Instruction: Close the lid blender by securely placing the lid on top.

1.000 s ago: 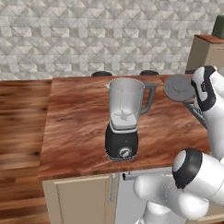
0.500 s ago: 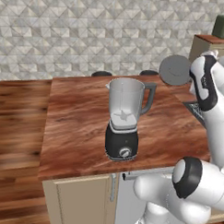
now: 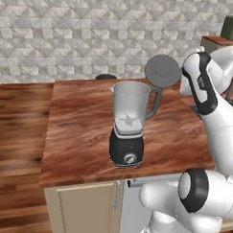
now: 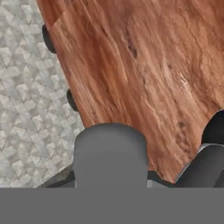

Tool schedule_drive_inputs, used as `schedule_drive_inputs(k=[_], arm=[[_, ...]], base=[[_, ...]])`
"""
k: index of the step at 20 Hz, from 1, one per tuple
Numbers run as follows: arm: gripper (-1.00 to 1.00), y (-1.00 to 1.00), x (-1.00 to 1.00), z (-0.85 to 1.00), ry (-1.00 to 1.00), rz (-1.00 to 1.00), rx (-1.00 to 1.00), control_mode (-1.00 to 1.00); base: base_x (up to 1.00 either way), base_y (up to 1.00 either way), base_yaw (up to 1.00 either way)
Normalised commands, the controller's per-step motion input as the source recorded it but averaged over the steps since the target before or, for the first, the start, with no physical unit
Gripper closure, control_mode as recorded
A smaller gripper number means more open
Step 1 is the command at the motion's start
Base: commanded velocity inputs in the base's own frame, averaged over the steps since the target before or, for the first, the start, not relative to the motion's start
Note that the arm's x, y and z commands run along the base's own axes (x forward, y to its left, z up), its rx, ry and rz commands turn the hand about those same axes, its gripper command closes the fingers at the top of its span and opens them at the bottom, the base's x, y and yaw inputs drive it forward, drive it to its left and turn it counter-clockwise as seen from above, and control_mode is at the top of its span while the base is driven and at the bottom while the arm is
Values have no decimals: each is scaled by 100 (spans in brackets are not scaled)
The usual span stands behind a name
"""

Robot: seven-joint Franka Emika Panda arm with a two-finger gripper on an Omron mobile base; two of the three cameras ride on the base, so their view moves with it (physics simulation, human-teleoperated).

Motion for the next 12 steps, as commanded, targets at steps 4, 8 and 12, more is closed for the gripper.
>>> schedule_drive_inputs(k=[4, 8, 12], arm=[[100, 89, 38, 10, 8, 15, 0, -100], [100, 62, 76, 6, 17, 14, 0, -100], [100, 30, 97, 2, 35, 8, -1, -100]], base=[[0, 0, 0], [0, 0, 0], [0, 0, 0]])
